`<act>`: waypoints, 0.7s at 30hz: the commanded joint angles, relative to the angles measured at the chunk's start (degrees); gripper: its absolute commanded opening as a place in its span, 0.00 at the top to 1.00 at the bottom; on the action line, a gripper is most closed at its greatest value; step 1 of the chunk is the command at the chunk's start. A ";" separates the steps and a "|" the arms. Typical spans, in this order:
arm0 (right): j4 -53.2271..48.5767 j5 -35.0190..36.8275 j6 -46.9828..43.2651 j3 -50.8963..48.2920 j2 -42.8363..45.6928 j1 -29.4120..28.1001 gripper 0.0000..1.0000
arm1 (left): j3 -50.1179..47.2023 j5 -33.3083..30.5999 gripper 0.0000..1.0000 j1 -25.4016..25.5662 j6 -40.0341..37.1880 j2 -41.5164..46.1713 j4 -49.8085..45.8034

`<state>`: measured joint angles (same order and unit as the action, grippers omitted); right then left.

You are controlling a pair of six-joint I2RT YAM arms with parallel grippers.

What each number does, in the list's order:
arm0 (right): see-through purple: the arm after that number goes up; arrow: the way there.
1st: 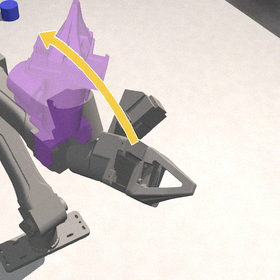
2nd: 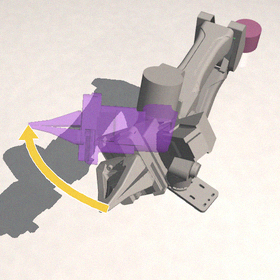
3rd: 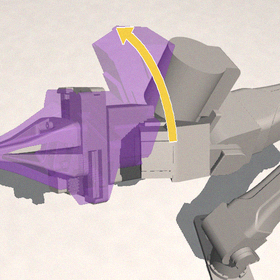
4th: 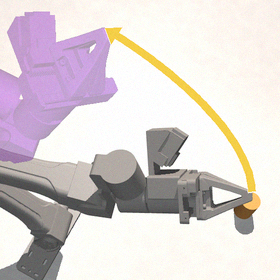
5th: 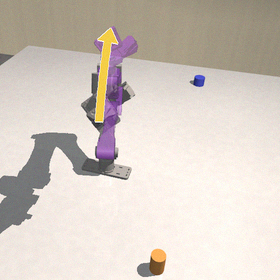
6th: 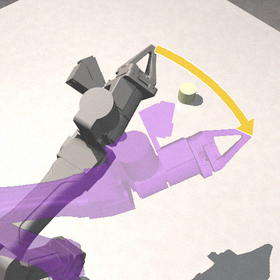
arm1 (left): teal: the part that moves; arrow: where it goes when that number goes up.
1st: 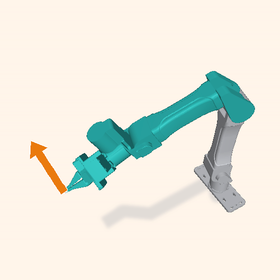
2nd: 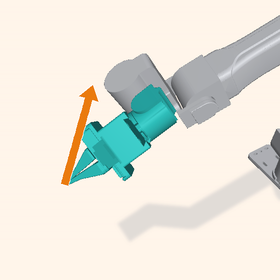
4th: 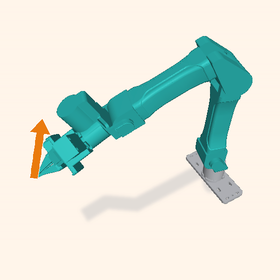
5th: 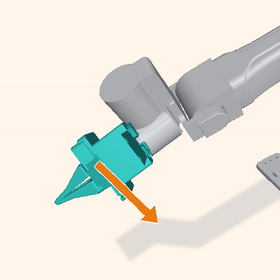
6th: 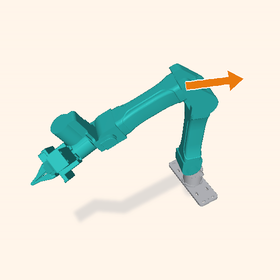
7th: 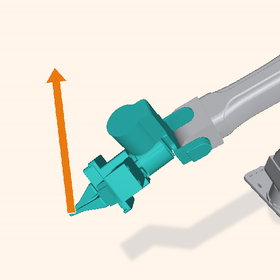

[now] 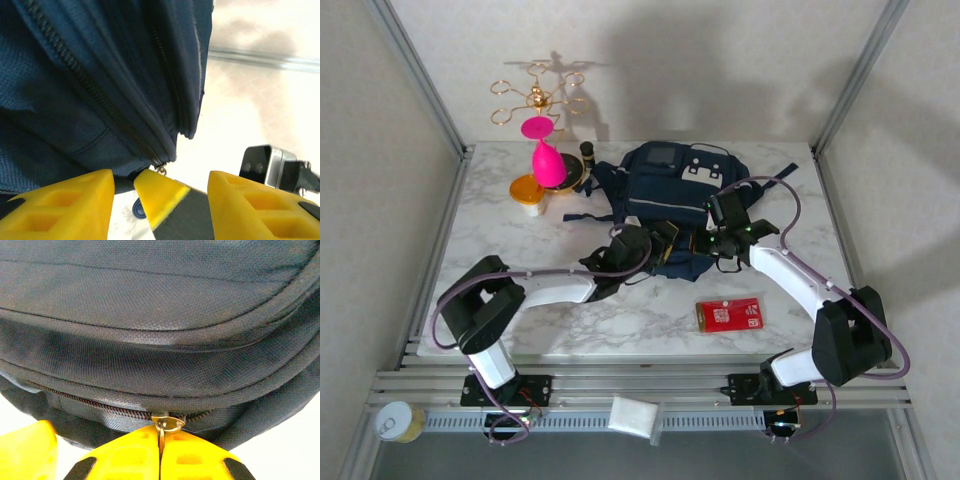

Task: Pack the student bag
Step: Zip the student bag at the center of the table.

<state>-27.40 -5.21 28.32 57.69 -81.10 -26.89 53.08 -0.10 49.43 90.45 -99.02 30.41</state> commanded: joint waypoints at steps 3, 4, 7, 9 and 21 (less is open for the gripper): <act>2.73 -1.72 0.36 -1.09 1.67 -0.88 1.00 | 5.92 -6.80 0.58 -0.17 5.32 -5.65 -0.09; 2.77 -1.49 0.23 -1.09 1.48 -0.84 1.00 | 6.44 -8.52 0.64 0.24 6.12 -6.36 -0.85; 2.30 0.19 -0.30 -0.76 1.62 -0.84 1.00 | 6.51 -13.00 0.67 1.36 8.98 -7.85 -1.37; 1.55 1.63 -0.84 -0.14 1.39 -0.81 1.00 | 6.77 -14.75 0.75 1.33 8.66 -8.49 -2.09; -7.06 13.13 -4.32 1.11 3.45 5.40 1.00 | -4.65 -18.98 1.00 -3.92 -0.03 7.58 -18.77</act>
<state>-29.93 -0.19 24.93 57.43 -79.55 -24.53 51.59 -11.79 49.06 94.41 -96.07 22.35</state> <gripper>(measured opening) 0.066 0.050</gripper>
